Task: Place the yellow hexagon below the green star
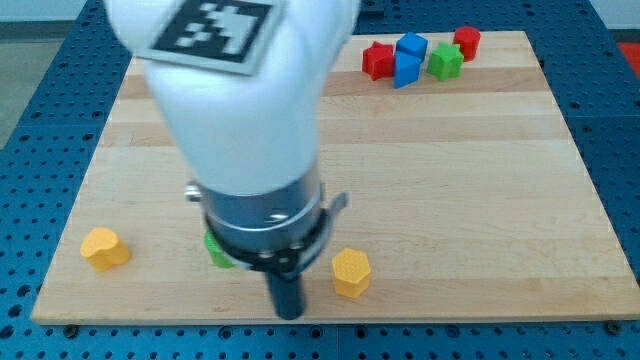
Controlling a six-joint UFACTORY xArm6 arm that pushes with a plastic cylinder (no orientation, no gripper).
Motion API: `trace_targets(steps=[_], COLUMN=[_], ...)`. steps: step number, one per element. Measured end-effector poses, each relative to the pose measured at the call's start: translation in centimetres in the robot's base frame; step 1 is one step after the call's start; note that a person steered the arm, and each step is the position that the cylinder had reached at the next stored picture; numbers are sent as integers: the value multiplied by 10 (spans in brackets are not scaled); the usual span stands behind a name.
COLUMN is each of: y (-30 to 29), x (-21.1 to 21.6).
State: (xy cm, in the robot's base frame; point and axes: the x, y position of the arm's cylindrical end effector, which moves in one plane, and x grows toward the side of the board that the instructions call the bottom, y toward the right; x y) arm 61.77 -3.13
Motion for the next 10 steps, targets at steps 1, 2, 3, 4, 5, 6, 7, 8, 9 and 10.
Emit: trace_targets(steps=[1, 2, 3, 4, 5, 6, 7, 8, 9, 10], y=[27, 46, 56, 56, 56, 55, 55, 45, 83, 109], x=[-6, -12, -16, -35, -67, -96, -90, -73, -85, -105])
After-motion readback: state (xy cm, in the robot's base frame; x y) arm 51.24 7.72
